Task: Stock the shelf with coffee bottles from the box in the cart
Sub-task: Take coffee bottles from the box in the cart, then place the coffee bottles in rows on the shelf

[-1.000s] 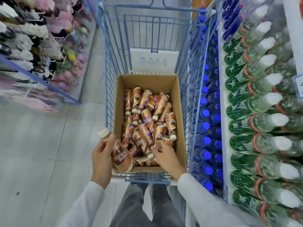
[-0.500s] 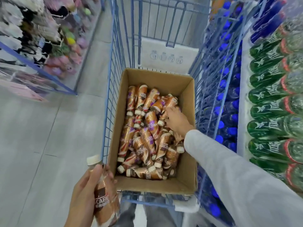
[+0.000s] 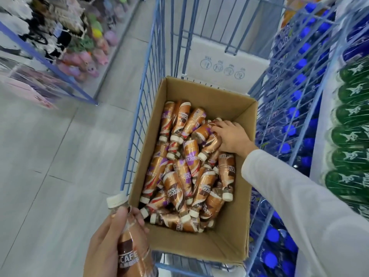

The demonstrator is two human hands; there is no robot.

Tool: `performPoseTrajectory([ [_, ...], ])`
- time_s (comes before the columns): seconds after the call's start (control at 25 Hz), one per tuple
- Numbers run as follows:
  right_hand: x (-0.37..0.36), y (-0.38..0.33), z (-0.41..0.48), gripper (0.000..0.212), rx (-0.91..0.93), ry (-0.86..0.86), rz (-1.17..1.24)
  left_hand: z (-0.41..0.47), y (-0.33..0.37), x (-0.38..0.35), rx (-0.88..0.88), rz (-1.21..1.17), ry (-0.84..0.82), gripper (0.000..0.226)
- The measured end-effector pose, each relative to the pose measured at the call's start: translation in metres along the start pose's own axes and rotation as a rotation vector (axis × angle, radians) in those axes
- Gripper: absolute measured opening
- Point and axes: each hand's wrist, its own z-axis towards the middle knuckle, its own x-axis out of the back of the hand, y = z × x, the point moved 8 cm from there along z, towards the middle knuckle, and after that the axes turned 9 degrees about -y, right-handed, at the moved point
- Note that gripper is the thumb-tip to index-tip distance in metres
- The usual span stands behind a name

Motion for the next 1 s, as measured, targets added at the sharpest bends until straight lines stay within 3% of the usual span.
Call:
performPoseTrajectory([
  [0.12,0.018,-0.010,-0.033,0.075,-0.095,-0.003,0.176,-0.013,0.019,-0.025,-0.027,0.007,-0.047,0.065],
  [0.24,0.040,-0.025,-0.098,0.069,-0.203,0.103,0.833,-0.030,0.044,-0.056,-0.012,0.046,-0.092,0.053],
  [0.36,0.070,-0.053,-0.185,0.053,-0.171,0.296,1.468,-0.042,0.084,-0.101,-0.013,0.108,-0.232,0.051],
  [0.48,0.101,-0.080,-0.277,0.045,-0.119,0.463,1.856,-0.058,0.113,-0.157,-0.010,0.212,-0.406,0.059],
  [0.64,0.115,-0.096,-0.395,0.036,-0.208,0.745,2.015,-0.092,0.129,-0.235,-0.083,0.384,-0.606,0.057],
  [0.76,0.104,-0.101,-0.479,0.031,-0.319,0.930,2.085,-0.140,0.109,-0.294,-0.074,0.414,-0.781,0.038],
  [0.88,0.082,-0.110,-0.568,0.022,-0.482,1.153,2.086,-0.207,0.073,-0.342,-0.038,0.563,-0.995,0.052],
  [1.0,0.052,-0.126,-0.653,0.046,-0.583,1.367,2.071,-0.288,0.028,-0.376,-0.007,0.726,-1.223,0.062],
])
